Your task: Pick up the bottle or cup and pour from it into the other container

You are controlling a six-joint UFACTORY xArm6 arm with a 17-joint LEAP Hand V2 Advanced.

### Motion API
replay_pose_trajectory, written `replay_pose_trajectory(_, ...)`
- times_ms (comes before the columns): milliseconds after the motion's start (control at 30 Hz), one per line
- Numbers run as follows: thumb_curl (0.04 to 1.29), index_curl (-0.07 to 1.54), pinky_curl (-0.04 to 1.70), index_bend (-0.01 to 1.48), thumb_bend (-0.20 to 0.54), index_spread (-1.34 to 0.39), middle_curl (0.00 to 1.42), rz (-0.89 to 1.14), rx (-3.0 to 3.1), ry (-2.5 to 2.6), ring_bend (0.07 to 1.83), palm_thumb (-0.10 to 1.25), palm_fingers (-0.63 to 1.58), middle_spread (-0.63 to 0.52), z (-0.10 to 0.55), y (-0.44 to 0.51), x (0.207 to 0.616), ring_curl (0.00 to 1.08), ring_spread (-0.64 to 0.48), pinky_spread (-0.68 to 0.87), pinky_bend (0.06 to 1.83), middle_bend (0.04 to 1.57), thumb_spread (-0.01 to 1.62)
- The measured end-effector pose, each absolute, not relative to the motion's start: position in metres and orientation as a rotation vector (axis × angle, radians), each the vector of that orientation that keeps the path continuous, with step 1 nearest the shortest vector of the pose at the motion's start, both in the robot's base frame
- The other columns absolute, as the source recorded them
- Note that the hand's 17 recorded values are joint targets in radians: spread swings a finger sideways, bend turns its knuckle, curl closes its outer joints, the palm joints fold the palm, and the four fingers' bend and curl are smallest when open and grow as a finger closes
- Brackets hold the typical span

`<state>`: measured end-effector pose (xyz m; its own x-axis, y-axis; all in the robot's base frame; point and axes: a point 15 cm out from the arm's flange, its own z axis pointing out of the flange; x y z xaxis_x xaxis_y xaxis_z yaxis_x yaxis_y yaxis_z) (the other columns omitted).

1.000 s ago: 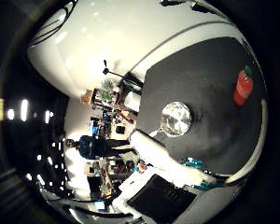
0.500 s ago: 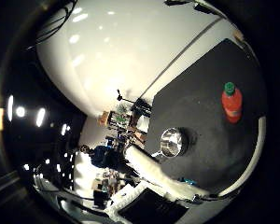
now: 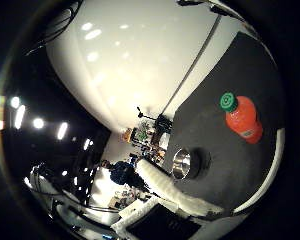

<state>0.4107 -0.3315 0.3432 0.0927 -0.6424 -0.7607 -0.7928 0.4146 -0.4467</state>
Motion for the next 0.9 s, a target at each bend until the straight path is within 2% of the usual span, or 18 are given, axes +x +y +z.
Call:
replay_pose_trajectory(400,0.3,0.29,0.0,0.16,-0.027,-0.18,0.35,0.266,-1.239,1.604,0.5,0.4,0.16,0.08,0.281,-0.35,0.418,0.21,0.13,0.38,0.71,0.33,1.0)
replay_pose_trajectory(900,0.3,0.29,0.0,0.16,-0.025,-0.17,0.35,0.33,-1.26,1.538,0.49,0.44,0.2,0.07,0.258,-0.321,0.448,0.21,0.13,0.38,0.66,0.32,1.01)
